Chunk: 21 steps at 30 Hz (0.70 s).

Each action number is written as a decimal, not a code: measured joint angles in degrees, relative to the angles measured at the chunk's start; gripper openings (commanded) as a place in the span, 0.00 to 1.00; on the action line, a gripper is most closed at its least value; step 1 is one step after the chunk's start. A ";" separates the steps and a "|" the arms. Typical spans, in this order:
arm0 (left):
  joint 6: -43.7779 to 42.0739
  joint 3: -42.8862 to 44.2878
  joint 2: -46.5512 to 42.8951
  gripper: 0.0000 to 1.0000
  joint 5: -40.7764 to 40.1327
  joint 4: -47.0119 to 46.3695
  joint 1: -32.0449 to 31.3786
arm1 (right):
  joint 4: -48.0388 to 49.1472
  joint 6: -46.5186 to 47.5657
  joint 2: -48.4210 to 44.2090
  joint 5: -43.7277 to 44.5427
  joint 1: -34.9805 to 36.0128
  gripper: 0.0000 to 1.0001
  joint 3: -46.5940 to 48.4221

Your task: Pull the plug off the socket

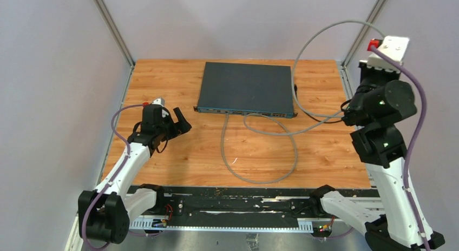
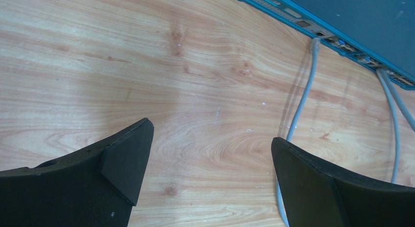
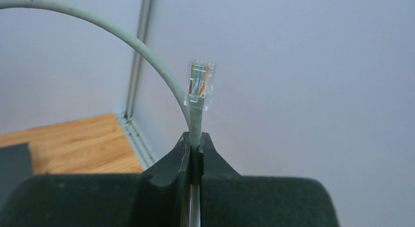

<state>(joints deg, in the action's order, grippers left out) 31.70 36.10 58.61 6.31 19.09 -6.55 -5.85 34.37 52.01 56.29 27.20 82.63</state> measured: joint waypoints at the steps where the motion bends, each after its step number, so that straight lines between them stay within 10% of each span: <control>1: 0.02 0.00 0.09 1.00 0.33 -0.20 0.00 | 0.33 1.25 0.70 -0.44 -1.70 0.00 1.84; 21: 10.51 9.33 29.18 0.87 11.91 -17.57 -25.83 | -9.55 -10.64 4.42 -16.24 -4.72 0.00 -5.64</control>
<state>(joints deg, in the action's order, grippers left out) 42.22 45.43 87.79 18.22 1.52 -32.38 -15.40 23.73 56.42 40.05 22.48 76.99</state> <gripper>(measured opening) 0.889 0.051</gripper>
